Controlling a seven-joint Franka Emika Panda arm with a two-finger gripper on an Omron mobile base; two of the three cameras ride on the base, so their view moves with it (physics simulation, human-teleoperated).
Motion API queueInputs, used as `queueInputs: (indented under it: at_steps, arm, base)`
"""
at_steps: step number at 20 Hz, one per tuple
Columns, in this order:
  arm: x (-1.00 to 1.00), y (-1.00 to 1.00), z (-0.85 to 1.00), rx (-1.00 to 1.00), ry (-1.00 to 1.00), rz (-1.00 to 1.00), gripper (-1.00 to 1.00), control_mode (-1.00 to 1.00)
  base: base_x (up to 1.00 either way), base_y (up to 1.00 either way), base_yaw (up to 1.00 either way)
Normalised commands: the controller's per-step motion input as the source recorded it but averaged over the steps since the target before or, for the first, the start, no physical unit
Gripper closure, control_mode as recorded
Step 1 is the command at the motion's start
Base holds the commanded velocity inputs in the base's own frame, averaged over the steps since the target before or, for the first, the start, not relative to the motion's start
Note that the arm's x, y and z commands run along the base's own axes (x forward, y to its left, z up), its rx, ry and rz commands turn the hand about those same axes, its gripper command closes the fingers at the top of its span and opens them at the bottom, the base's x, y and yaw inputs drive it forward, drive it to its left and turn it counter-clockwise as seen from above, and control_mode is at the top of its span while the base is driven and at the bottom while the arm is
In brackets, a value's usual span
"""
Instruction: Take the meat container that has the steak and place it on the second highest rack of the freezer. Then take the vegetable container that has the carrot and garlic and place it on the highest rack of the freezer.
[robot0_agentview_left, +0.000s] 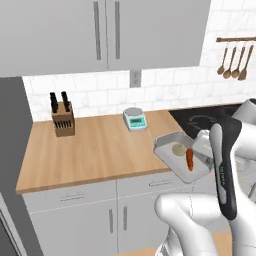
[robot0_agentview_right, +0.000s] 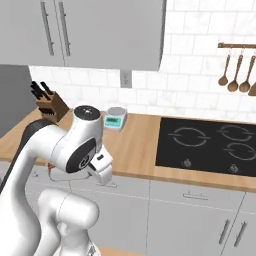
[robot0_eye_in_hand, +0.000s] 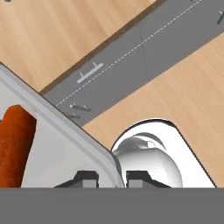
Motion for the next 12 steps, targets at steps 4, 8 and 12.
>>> queueInputs:
  at_steps: [4, 8, 12]
  arm:
    - [0.0, 0.0, 0.0, 0.0, 0.0, 0.0, 1.0, 1.0]
    - [0.0, 0.0, 0.0, 0.0, 0.0, 0.0, 1.0, 1.0]
    - [0.0, 0.0, 0.0, 0.0, 0.0, 0.0, 1.0, 1.0]
  base:
    - [-0.93, 0.77, 0.05]
    - [-0.58, 1.0, 0.0]
    - [-0.18, 1.0, 0.0]
